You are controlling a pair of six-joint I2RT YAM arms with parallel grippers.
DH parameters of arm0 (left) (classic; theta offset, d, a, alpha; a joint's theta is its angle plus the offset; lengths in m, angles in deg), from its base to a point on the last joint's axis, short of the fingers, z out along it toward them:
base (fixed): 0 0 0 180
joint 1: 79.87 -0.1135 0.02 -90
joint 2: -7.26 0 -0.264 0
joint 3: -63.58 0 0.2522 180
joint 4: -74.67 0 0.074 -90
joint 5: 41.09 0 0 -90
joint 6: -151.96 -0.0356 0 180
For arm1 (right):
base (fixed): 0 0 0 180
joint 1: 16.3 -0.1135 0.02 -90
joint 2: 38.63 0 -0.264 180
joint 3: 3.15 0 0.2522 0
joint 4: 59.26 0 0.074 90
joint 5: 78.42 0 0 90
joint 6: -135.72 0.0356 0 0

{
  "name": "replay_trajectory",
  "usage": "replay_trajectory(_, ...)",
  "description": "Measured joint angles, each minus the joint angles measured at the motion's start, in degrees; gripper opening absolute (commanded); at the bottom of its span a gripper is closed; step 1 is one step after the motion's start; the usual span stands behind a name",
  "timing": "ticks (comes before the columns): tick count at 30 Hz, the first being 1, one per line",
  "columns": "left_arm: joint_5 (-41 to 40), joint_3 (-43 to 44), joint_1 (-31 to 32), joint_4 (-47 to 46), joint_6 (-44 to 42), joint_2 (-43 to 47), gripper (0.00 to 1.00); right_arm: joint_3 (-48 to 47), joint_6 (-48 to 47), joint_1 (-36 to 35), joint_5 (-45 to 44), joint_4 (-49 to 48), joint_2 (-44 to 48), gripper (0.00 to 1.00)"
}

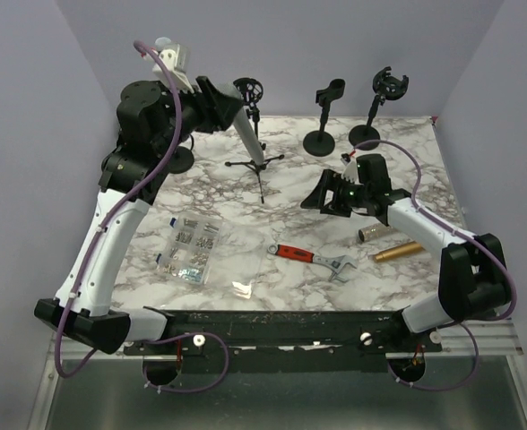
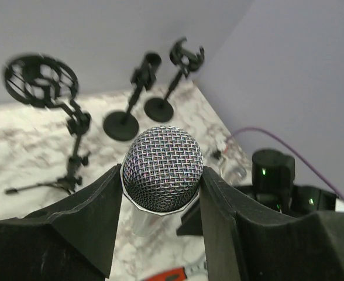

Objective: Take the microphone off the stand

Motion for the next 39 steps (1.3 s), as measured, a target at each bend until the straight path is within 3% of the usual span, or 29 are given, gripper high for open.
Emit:
replay_trajectory(9, 26.0, -12.7, -1.2, -3.1, 6.1, -4.4, 0.0, 0.5, 3.4, -5.8, 10.1, -13.1, 0.2, 0.86)
replay_trajectory(22, 36.6, -20.4, -1.2, -6.7, 6.8, -7.2, 0.0, 5.4, 13.0, -10.9, 13.0, -34.4, 3.7, 0.79)
replay_trajectory(31, 37.4, -21.4, -1.2, -6.5, 6.7, -7.4, 0.0, 5.7, 16.1, -13.2, 13.8, -40.6, 1.8, 0.57)
replay_trajectory(36, 37.3, -21.4, -1.2, -6.1, 6.3, -7.4, 0.0, 5.9, 17.3, -14.5, 14.1, -42.7, -0.2, 0.41)
replay_trajectory(39, 37.4, -21.4, -1.2, -5.3, 6.2, -7.4, 0.0, 6.0, 17.2, -14.7, 14.3, -43.5, -0.5, 0.26)
